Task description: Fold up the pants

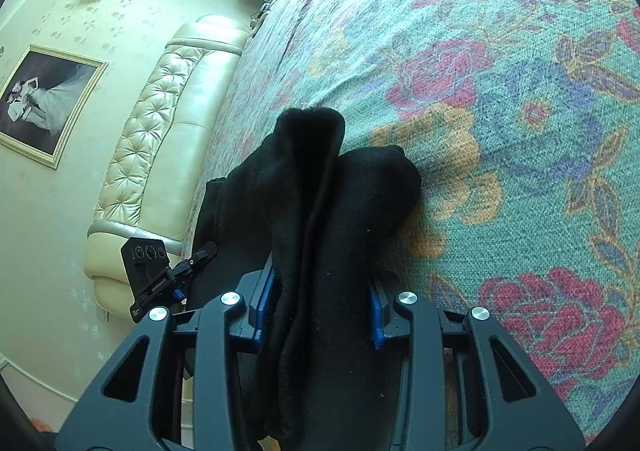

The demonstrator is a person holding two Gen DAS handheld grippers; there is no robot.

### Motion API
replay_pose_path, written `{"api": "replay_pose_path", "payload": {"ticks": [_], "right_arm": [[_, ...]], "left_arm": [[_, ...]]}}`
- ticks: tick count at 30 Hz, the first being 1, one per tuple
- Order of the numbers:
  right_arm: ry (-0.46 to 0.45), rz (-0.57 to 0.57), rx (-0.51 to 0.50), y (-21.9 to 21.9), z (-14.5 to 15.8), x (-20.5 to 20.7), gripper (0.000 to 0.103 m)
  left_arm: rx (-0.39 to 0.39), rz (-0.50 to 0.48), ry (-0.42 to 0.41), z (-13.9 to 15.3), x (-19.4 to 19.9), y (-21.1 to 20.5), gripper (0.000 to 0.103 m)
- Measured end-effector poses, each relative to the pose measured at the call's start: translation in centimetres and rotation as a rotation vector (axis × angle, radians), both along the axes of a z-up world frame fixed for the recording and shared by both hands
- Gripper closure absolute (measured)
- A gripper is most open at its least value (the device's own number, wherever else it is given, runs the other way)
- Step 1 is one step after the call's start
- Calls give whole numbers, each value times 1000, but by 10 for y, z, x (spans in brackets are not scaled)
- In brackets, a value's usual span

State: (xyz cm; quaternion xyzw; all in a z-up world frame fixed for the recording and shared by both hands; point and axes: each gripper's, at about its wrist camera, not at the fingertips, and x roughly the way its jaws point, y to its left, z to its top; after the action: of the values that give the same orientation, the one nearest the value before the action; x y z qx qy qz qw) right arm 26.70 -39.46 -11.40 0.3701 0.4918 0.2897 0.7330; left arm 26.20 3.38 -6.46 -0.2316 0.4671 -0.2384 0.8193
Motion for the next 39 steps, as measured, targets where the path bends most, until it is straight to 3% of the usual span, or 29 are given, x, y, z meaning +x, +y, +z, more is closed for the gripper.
{"api": "replay_pose_path", "payload": {"ticks": [4,10,12,18,29,35,39], "right_arm": [[7,-14,20,-6,-5,-5,62],[11,-32,62,-14,-6,-8,51],[4,-38,85,-20,-7,-10,43],[-43,-66,127,-38,-2,-26,28],[-75,-175,155,-87,-5,-103,27],[-100,-259,173,-100,-6,-150,27],[-102,-293,74,-88,4,-173,22]], "left_arm": [[50,31,-29,-1,-1,1,44],[57,37,-45,-5,-5,2,21],[57,32,-44,-5,-6,2,17],[56,48,-19,-5,-11,5,17],[-29,129,31,-6,-61,23,16],[31,164,38,2,-108,18,16],[76,218,19,7,-143,13,16]]}}
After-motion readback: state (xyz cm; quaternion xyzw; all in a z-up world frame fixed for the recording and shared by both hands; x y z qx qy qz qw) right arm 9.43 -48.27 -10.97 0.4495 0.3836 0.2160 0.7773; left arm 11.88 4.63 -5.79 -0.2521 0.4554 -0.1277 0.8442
